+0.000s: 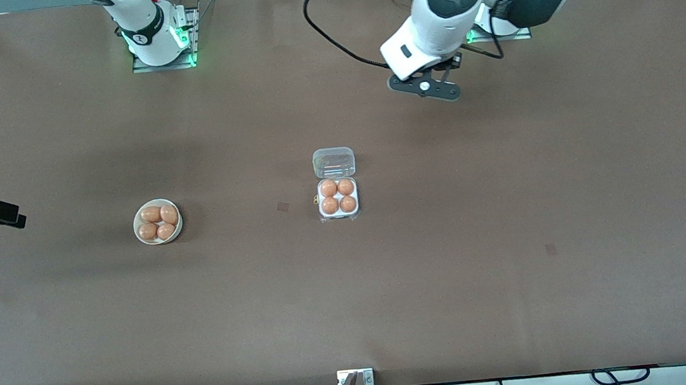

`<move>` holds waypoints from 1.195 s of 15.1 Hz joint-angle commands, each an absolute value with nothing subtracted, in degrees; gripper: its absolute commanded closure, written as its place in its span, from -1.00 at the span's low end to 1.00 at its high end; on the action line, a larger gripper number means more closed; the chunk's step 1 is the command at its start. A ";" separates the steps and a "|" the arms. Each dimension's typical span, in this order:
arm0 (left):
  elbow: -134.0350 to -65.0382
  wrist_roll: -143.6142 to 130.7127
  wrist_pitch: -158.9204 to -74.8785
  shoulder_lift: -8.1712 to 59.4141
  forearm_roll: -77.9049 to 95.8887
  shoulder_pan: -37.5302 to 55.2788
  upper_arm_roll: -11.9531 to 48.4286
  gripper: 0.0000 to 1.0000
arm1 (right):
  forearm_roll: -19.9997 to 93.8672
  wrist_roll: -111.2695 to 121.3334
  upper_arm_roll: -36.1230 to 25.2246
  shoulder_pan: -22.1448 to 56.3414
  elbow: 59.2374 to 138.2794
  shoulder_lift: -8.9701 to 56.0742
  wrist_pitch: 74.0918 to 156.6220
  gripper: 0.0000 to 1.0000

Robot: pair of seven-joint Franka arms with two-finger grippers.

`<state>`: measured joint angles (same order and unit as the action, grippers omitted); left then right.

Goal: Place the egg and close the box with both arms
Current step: 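Move the left gripper over the open clear carton lid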

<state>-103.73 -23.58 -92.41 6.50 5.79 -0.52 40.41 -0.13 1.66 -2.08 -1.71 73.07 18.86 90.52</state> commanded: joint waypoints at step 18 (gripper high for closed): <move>-106.98 -64.84 -135.97 35.84 -32.76 6.59 47.37 0.98 | -0.62 3.43 -1.41 -2.20 96.24 0.44 97.21 -1.00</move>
<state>-112.11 -60.72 -136.28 30.39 -27.35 5.63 47.38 -0.14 2.50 -1.48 -1.68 95.51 1.69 97.26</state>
